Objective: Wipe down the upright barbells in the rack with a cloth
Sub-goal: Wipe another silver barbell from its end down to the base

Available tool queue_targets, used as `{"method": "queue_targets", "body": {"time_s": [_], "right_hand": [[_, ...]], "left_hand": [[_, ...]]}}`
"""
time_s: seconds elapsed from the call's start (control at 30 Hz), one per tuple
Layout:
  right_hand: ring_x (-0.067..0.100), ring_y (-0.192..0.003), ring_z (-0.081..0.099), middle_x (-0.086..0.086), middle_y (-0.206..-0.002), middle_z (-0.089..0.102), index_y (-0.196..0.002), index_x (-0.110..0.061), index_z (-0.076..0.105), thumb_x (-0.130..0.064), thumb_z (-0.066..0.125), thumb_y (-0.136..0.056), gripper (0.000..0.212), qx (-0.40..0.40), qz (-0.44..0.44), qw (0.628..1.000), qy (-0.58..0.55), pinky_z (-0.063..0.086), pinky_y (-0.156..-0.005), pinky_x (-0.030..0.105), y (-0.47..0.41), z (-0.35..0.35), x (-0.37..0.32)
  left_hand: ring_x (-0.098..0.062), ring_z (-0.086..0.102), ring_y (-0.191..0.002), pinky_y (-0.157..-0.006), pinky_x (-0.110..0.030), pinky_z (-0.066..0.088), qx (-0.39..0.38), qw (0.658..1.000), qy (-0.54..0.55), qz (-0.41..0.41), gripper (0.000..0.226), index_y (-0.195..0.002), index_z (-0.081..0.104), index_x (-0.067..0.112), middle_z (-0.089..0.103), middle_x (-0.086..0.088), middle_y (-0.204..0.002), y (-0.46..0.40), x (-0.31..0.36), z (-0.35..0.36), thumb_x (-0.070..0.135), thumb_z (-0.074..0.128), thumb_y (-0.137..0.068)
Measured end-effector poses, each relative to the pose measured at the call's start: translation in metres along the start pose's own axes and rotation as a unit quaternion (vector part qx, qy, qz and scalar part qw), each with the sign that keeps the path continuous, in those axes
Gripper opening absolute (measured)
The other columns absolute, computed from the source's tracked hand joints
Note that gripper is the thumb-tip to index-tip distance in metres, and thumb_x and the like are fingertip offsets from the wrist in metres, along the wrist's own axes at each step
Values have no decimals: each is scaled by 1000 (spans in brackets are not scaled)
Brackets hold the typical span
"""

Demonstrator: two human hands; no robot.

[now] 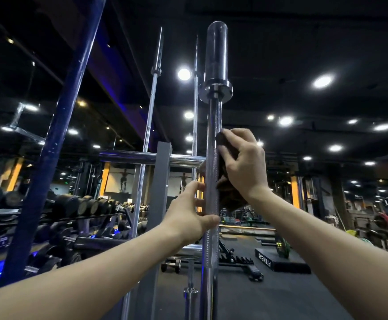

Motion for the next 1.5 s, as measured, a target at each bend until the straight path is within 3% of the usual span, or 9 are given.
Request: {"method": "queue_targets", "body": {"time_s": [0.1, 0.23, 0.37, 0.63, 0.83, 0.97, 1.2, 1.3, 1.5], "right_hand": [[11, -90, 57, 7, -108, 64, -116, -6, 67, -5, 64, -86, 30, 48, -8, 999, 21, 30, -78, -5, -35, -1, -7], [22, -102, 61, 9, -111, 66, -111, -4, 67, -3, 65, -84, 27, 90, -4, 996, 21, 31, -85, 5, -51, -2, -13], [18, -107, 56, 5, -111, 67, -106, -7, 73, -6, 66, -84, 23, 43, -130, 989, 50, 33, -95, 8, 13, 3, -28], [25, -99, 59, 3, -108, 67, -107, -11, 73, -6, 64, -84, 25, 26, -86, 991, 100, 32, -76, 14, -75, 7, -27], [24, -100, 56, 5, -111, 65, -112, -10, 70, -7, 68, -83, 29, -16, -138, 987, 81, 28, -85, 2, 5, 2, -25], [24, -94, 58, 4, -103, 68, -103, -9, 73, -3, 70, -80, 24, -41, -156, 981, 107, 33, -82, 10, -5, 1, -26], [24, -97, 58, 3, -105, 68, -103, -12, 74, -5, 69, -80, 24, -17, -131, 985, 115, 35, -82, 17, -10, 3, -29], [20, -93, 58, 2, -103, 68, -103, -11, 73, -10, 69, -82, 21, -26, -162, 982, 91, 41, -82, 19, 45, -5, -31], [24, -88, 59, 3, -96, 69, -99, -11, 75, -7, 69, -83, 18, -61, -162, 978, 112, 37, -77, 19, 7, 3, -28]], "left_hand": [[-19, 67, -90, -74, -38, 60, -7, 1000, 5, 2, 48, -114, 47, 23, 63, -3, -105, -2, 0, 1, 3, 73, -79], [-17, 67, -88, -73, -36, 60, -15, 1000, 7, 5, 45, -109, 47, 26, 62, 0, -104, -4, -4, -1, 4, 73, -79], [-20, 67, -90, -76, -38, 59, -12, 1000, -4, 25, 43, -107, 48, 26, 63, -5, -107, -6, -7, -2, 6, 74, -79], [-22, 65, -94, -71, -39, 60, -33, 999, 14, 29, 45, -113, 48, 25, 59, -7, -111, -4, -7, 1, 8, 73, -80], [-20, 65, -94, -74, -41, 59, -19, 999, -1, 32, 49, -116, 47, 26, 60, -5, -111, -5, -7, -3, 10, 75, -79], [-20, 66, -93, -74, -40, 59, -22, 999, 8, 26, 50, -115, 47, 25, 62, -7, -108, -6, -8, 1, 8, 75, -78], [-12, 61, -92, -79, -32, 55, -49, 997, 51, -4, 74, -128, 29, 64, 57, 1, -108, 10, -33, 11, 18, 68, -86], [-11, 61, -82, -70, -28, 54, -60, 995, 80, -11, 80, -133, 27, 60, 61, -4, -105, 14, -39, 14, 9, 67, -86], [-23, 58, -113, -63, -24, 54, -65, 991, 113, -28, 79, -135, 28, 55, 56, -18, -121, 15, -39, 15, 6, 66, -86]]}}
Point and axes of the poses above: each hand's wrist, its own y-axis away from the middle knuckle, its own z-axis out of the palm, x = y × z, the point moved 8 cm from there along -y, towards the middle knuckle
